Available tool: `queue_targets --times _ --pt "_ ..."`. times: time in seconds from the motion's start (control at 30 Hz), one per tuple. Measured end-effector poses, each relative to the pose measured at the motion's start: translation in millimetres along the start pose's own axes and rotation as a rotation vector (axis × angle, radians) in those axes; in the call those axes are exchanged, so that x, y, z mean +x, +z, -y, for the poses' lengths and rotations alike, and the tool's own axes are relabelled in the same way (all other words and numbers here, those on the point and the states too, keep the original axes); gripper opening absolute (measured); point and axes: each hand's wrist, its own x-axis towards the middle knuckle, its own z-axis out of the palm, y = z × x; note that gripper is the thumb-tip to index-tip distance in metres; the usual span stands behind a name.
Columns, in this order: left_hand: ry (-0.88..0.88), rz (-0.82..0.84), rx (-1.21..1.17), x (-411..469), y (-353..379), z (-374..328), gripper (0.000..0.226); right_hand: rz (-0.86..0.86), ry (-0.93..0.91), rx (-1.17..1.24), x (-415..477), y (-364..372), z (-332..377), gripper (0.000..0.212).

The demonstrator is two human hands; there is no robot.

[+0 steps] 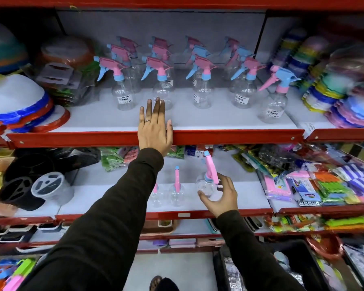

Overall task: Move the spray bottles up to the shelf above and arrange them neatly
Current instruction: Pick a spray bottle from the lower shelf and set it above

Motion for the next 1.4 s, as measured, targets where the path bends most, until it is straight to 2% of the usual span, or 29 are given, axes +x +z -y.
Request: queue_targets --times 0.17,0.4,0.7,1.1,1.33,1.4 --pt "0.006 0.006 -0.024 -1 -3 0 0.063 -0.093 -0.174 0.06 18 -19 35 0.063" --pt "0.013 -0.022 -0.032 0 -3 4 0.063 -0.209 -0.305 0.091 51 -38 77 0.063" --pt "0.021 -0.014 -0.03 1 1 5 0.064 -0.366 -0.342 0.121 112 -63 117 0.063" --pt "0.002 -0.009 -0.032 1 1 4 0.065 -0.079 -0.053 0.02 182 -45 134 0.08" --pt "0.008 -0.001 -0.029 1 1 4 0.066 -0.023 -0.046 0.021 186 -39 133 0.081" --pt "0.011 0.002 -0.017 1 1 4 0.066 -0.018 -0.043 0.013 184 -39 134 0.087"
